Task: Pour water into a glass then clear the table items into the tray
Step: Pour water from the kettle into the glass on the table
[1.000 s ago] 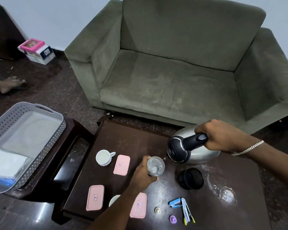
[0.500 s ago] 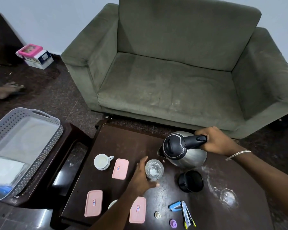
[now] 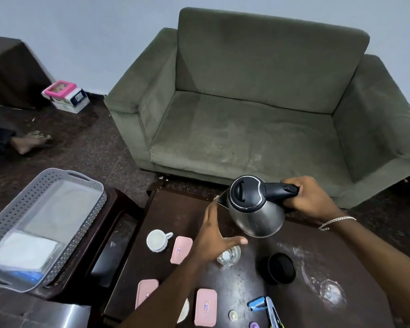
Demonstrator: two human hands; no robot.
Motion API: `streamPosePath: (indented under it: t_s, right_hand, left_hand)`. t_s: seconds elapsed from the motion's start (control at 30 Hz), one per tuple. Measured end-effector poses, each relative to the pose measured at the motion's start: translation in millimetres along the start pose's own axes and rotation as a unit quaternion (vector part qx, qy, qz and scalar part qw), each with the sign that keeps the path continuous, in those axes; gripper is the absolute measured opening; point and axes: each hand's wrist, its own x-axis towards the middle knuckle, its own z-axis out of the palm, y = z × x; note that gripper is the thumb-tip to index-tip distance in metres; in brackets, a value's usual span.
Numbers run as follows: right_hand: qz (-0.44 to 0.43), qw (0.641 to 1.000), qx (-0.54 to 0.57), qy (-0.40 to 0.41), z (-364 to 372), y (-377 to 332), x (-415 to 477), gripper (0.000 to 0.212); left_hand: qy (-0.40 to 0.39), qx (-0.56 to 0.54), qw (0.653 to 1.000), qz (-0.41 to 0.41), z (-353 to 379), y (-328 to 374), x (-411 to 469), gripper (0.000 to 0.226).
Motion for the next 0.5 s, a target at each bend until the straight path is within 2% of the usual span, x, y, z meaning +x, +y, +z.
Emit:
streamPosePath:
  t_s: [0.27, 0.5]
  right_hand:
    - [-0.007, 0.999, 0.048, 0.023, 1.9, -54.5, 22.7, 0.019]
    - [-0.003, 0.997, 0.070, 0.014, 21.0, -110.7, 56.8, 0.019]
  left_hand:
    - [0.056, -0.025, 0.997, 0.043, -56.9, 42.6, 16.0, 0.125]
    - [0.085, -0.028, 0.995, 0.042, -133.4, 65.4, 7.8, 0.113]
